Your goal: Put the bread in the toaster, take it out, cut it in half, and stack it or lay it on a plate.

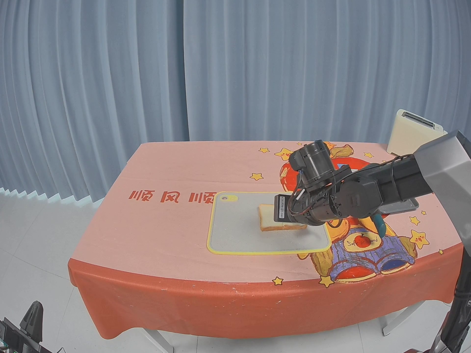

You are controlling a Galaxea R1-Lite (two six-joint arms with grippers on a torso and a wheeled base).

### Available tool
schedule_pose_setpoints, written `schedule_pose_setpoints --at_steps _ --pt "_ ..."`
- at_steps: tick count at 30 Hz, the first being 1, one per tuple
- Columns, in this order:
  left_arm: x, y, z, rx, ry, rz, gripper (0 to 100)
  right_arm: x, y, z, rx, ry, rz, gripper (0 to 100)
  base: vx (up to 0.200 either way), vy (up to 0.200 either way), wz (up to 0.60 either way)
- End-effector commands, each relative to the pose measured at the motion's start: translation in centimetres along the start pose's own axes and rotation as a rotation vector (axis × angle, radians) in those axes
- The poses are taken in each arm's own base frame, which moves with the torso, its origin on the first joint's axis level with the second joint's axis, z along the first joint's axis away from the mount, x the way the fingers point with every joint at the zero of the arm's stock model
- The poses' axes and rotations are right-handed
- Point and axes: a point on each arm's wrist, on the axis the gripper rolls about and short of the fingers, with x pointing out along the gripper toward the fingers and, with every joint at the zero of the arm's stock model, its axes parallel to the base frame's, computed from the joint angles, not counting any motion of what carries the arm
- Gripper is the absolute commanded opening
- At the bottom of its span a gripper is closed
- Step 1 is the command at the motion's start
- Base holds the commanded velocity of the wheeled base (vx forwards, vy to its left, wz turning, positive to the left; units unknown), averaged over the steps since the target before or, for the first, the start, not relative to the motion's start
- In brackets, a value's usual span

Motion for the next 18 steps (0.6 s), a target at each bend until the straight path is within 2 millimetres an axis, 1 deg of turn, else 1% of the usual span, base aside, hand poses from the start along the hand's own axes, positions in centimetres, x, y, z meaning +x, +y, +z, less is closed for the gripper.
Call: schedule_pose_setpoints --at_steps 1,13,14,18 --pt "0.08 0.0 -0.31 0.0 0.01 0.001 0 0.12 -0.08 -0.02 0.0 0.002 -0.002 0 0.0 0.0 0.0" --pt "0.08 0.0 -0.31 0.0 0.01 0.001 0 0.22 0.06 -0.26 -0.005 0.003 -0.012 0 0.0 0.0 0.0" --pt "0.08 -0.01 -0.31 0.0 0.01 -0.001 0 0.2 0.14 -0.25 -0.005 0.002 -0.01 100 0.0 0.0 0.0" --pt "0.08 0.0 -0.33 0.0 0.011 0.001 0 -0.02 0.45 -0.18 -0.001 -0.008 0.002 100 0.0 0.0 0.0"
